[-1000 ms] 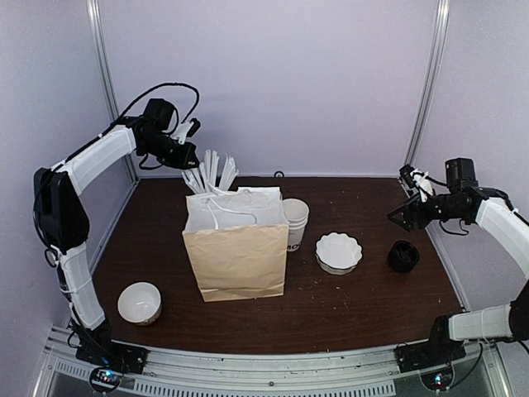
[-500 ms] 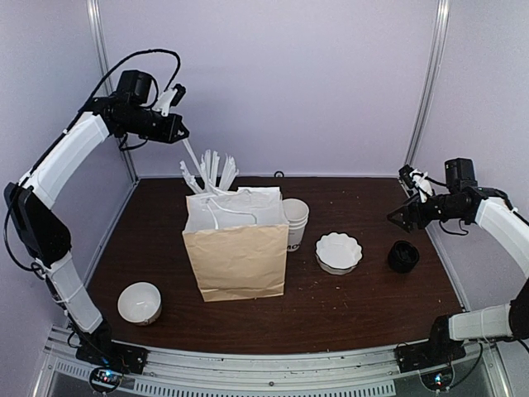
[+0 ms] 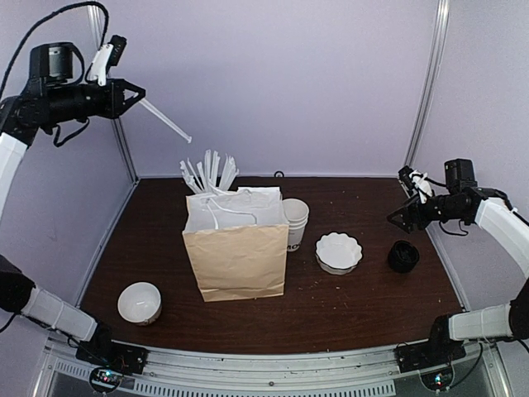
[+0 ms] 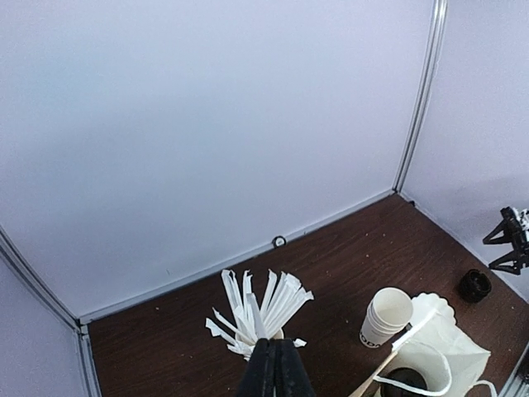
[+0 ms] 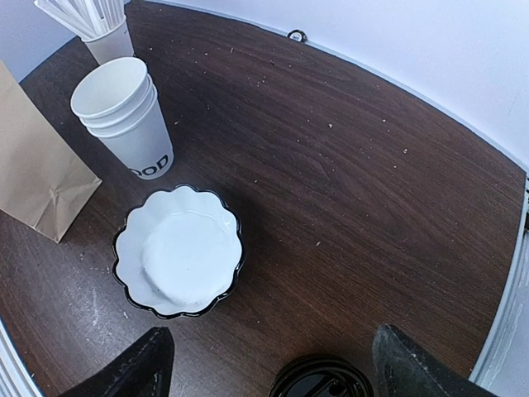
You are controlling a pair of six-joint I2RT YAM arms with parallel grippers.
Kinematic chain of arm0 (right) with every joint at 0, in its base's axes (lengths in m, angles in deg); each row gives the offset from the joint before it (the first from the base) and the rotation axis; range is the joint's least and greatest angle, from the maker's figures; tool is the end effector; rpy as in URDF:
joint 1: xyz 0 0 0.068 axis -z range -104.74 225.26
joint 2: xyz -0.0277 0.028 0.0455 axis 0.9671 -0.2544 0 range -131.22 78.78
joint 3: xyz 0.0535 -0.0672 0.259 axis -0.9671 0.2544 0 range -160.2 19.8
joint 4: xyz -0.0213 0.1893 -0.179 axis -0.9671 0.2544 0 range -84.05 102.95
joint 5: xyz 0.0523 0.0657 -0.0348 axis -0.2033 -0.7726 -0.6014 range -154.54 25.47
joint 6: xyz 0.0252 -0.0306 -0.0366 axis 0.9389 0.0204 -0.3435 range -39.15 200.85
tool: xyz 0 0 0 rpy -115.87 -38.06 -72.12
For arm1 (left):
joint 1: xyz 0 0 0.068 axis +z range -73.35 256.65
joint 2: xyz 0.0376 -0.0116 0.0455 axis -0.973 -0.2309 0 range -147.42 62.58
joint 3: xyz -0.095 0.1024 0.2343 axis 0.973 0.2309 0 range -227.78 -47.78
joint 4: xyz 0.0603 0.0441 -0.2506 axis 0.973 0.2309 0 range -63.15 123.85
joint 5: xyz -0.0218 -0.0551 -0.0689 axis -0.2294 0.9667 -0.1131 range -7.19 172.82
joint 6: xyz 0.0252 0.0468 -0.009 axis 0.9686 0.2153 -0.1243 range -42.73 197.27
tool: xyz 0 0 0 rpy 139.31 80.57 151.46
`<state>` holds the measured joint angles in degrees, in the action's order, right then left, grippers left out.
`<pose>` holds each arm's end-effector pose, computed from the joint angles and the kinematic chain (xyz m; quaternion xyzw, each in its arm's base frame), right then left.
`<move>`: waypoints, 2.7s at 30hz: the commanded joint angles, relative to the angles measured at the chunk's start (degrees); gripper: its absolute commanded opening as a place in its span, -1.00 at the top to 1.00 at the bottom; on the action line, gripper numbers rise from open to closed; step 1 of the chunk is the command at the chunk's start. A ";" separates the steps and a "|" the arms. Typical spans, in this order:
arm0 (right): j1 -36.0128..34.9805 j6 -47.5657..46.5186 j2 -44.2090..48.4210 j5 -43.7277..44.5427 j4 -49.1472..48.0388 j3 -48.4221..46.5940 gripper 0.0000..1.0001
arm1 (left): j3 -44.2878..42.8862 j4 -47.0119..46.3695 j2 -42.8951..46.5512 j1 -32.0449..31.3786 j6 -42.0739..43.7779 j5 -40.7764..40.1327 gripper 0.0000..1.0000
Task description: Pack the takeout coffee
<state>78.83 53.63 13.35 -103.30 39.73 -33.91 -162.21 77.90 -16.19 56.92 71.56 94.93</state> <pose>0.2345 0.0077 0.2900 -0.3019 0.8288 0.2014 0.4259 0.2211 -0.0872 0.5351 0.1600 0.7772 -0.2146 0.5694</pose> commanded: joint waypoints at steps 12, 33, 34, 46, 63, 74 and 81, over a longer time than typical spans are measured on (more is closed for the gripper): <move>0.29 -1.25 0.19 0.96 0.04 0.62 -0.74 | 1.74 -11.89 2.81 -0.64 -14.10 34.00 1.00; 0.29 -1.87 0.16 0.89 0.16 1.08 -0.75 | 0.37 3.75 -0.71 -17.01 0.43 25.35 1.00; 0.29 -1.87 0.01 0.88 0.16 1.02 -0.75 | -0.29 4.38 0.67 -17.01 0.70 24.42 1.00; 0.29 -2.41 -1.00 0.12 1.23 0.27 -0.75 | -1.63 11.89 10.30 -17.01 2.67 -3.80 1.00; 0.25 -2.66 -2.07 -0.02 1.37 0.19 -0.75 | 3.42 18.93 11.55 -17.01 2.09 1.45 1.00; 0.29 -2.79 -1.76 0.00 1.35 0.36 -0.76 | -2.01 16.20 12.50 -17.01 1.34 0.73 1.00; 0.27 -3.01 -1.61 0.08 1.32 0.45 -0.76 | -0.03 20.44 12.30 -17.01 -1.22 0.82 1.00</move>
<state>78.83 51.11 11.51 -103.06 40.86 -33.17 -163.11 97.31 -3.60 39.90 72.45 95.70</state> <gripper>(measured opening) 0.878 0.007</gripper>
